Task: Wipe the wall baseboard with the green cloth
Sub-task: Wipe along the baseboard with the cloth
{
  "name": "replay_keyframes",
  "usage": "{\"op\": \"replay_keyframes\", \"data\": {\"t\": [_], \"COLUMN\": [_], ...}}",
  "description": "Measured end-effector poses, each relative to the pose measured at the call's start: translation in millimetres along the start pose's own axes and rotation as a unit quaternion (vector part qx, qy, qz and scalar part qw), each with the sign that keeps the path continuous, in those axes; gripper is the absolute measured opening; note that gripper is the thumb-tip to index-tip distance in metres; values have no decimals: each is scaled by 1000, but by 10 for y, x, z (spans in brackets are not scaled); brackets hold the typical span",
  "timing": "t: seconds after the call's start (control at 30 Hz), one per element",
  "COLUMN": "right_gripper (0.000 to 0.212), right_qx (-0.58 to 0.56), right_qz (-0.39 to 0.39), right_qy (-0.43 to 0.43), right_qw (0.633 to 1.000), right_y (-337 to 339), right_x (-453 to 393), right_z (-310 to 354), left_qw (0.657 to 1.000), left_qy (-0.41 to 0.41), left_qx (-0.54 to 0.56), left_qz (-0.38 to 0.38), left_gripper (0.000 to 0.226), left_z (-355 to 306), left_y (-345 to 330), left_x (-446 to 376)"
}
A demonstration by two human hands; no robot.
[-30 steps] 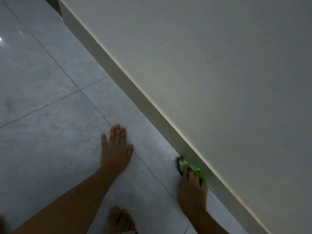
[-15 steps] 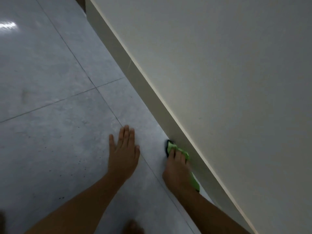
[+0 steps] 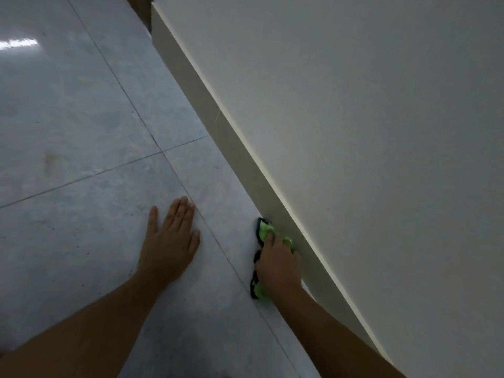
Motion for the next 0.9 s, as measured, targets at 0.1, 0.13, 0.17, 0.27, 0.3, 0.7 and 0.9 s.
{"op": "replay_keyframes", "data": {"t": [0.1,0.13,0.17,0.27,0.3,0.7,0.9], "right_gripper": [42,42,44,37,32,54,54], "right_qx": [15,26,39,-9,-29,213,218], "right_qz": [78,113,138,83,9,-166,-233], "right_qy": [-21,-23,-19,-31,-27,117,141], "right_qw": [997,993,989,996,999,956,937], "right_y": [-388,-502,-564,-245,16,475,383], "right_x": [497,622,700,656,582,-540,-121], "right_z": [-451,-562,-639,-663,-607,494,-105], "left_qw": [1000,1000,1000,1000,1000,1000,1000], "left_qy": [-3,-2,-1,-1,-1,10,2], "left_qx": [1,4,7,18,19,14,23], "left_qz": [1,4,5,-3,-6,-18,-2], "left_gripper": [64,64,64,64,63,63,62], "left_z": [8,11,9,-35,-54,2,-1], "left_y": [8,1,0,19,29,54,-1], "left_x": [0,28,50,32,4,-28,97]}}
Point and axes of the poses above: each hand's wrist, its own x-axis away from the middle knuckle, its own y-axis out of the back of the hand, z = x × y, the point moved 6 cm from there along -x, towards the middle knuckle, and after that the axes turned 12 degrees about x, right-handed, at the moved point
